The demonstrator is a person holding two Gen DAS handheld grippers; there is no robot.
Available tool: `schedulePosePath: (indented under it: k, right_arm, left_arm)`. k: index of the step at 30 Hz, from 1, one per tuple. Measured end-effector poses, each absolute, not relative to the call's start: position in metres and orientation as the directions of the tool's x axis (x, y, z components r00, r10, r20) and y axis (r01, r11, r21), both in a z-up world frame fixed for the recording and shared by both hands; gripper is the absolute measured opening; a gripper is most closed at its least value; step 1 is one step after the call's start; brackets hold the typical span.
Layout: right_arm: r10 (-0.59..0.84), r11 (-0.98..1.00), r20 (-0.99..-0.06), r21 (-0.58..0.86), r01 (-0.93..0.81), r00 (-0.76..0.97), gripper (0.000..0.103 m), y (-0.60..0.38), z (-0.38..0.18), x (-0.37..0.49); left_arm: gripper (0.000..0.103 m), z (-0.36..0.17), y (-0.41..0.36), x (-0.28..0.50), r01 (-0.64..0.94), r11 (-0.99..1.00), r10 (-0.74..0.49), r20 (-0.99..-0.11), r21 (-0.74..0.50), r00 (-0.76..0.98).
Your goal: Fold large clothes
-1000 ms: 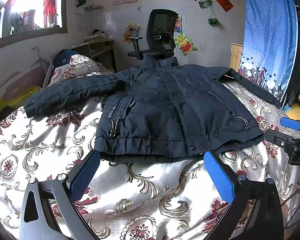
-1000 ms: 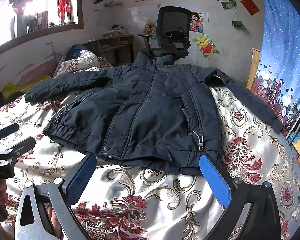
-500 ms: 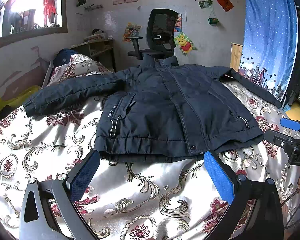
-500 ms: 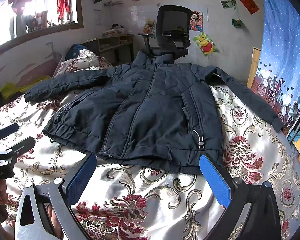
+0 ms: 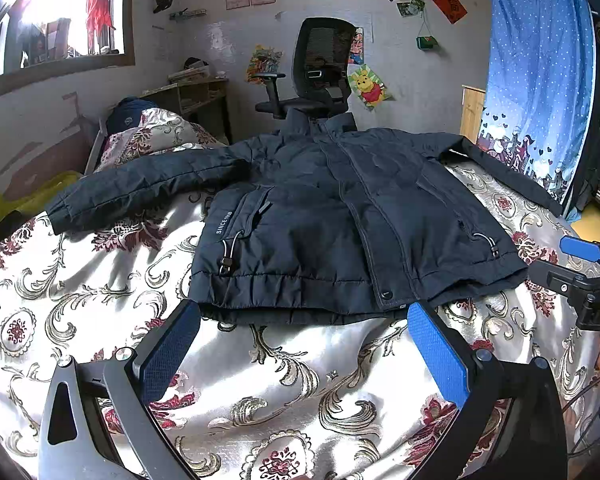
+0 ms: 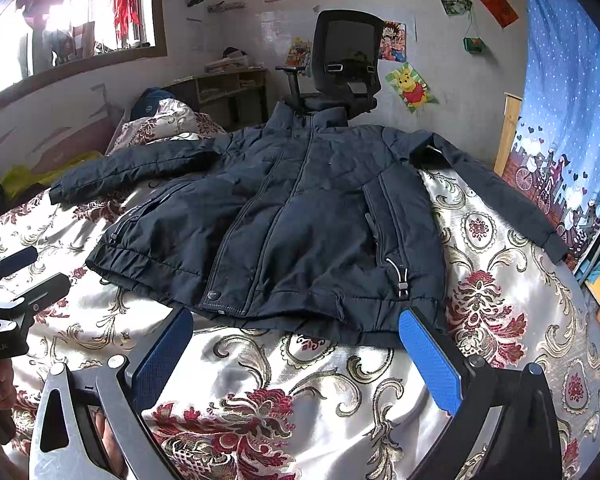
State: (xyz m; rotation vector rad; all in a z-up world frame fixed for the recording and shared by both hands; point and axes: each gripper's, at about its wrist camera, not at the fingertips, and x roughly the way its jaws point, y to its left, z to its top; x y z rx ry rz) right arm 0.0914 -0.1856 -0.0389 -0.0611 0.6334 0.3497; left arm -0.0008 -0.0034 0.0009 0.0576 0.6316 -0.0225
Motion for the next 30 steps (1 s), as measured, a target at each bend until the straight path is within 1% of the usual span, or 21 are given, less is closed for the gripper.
schedulePosePath:
  k: [13,20,26,30]
  right_arm:
    - [0.3,0.94,-0.592,0.051,-0.337,0.748,0.103,-0.185,-0.039,0.092]
    - [0.281,0.945,-0.599,0.034,-0.327,0.75,0.103,-0.185,-0.04,0.091]
    - [0.263,0.95,-0.601,0.027,-0.31,0.755,0.103,-0.185,-0.041,0.097]
    - [0.225,0.96,-0.605,0.005,-0.279,0.763,0.103,-0.183,-0.035,0.102]
  left_arm:
    - [0.102,0.0,-0.004,0.0,0.039,0.998,-0.005,-0.594,0.045,0.805]
    - [0.102,-0.006,-0.001,0.009,0.04,0.999,-0.026,-0.641,0.007,0.767]
    - [0.102,-0.004,0.011,0.02,0.017,0.999,-0.046,-0.662,-0.049,0.748]
    - [0.102,0.005,0.014,0.032,0.031,0.998,-0.062,-0.668,-0.058,0.741]
